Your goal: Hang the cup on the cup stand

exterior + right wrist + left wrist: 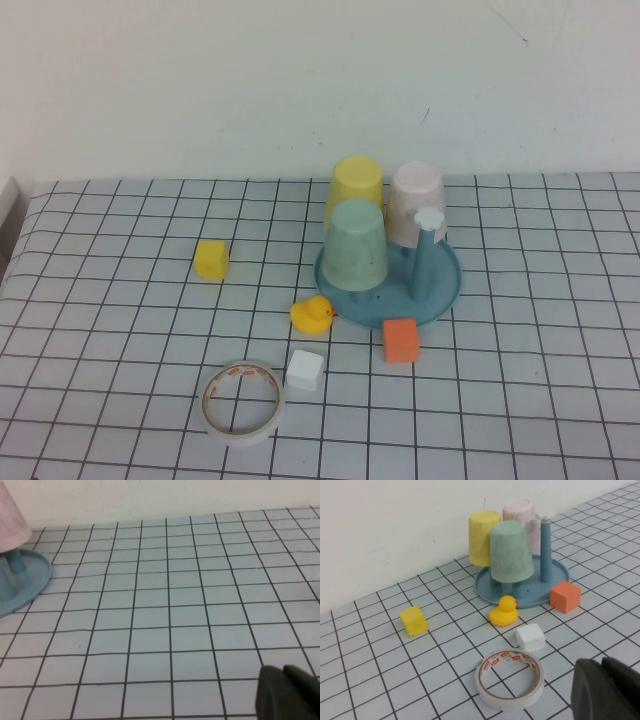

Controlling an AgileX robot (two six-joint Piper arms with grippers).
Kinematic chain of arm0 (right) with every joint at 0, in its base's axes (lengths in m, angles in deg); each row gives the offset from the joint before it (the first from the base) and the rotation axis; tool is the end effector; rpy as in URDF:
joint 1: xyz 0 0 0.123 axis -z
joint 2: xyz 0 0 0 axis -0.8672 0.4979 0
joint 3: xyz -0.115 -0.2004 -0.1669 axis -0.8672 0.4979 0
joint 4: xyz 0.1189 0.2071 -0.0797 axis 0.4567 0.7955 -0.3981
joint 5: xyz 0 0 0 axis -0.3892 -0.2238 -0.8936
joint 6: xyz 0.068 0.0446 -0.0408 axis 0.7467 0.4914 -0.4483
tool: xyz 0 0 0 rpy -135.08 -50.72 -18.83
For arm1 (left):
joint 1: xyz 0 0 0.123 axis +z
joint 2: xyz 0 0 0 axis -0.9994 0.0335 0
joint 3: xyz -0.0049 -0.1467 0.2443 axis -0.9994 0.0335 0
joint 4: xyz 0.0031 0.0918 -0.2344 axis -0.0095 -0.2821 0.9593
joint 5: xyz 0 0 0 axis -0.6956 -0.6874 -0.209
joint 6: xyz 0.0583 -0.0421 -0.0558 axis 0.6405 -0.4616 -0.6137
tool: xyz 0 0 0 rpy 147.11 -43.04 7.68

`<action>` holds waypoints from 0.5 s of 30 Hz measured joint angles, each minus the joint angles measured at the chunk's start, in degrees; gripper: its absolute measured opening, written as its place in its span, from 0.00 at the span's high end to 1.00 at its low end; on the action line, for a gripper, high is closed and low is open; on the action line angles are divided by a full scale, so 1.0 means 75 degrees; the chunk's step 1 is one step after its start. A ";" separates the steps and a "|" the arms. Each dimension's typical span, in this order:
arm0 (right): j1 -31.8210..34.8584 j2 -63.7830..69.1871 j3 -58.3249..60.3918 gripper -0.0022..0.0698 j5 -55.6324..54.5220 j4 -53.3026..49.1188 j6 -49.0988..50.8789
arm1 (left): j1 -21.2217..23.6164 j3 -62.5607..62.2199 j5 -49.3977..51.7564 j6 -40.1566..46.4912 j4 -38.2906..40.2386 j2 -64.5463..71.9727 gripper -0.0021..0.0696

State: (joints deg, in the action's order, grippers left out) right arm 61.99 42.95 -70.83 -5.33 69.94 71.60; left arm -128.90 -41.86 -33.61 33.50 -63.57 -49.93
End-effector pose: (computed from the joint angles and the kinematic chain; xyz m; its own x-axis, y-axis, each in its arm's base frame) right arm 0.0533 -0.0054 0.1765 -0.2464 0.0681 -0.9668 0.0858 0.9951 0.0482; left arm 0.0373 -0.0164 0.2519 -0.1077 0.1368 -0.9847 0.5544 0.8305 0.0547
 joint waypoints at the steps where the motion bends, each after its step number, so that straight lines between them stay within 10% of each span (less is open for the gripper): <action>1: 0.0000 0.0000 0.0000 0.97 0.0000 0.0000 0.0000 | 0.0000 0.0000 0.0000 0.0000 0.0000 0.0000 0.97; 15: 0.0000 0.0000 -0.0012 0.97 0.0049 -0.0016 0.0000 | 0.0000 0.0000 0.0000 -0.0015 0.0000 0.0000 0.97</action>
State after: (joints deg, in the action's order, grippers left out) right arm 61.99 42.95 -70.92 -4.97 69.82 71.60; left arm -128.90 -41.86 -33.61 33.40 -63.57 -49.93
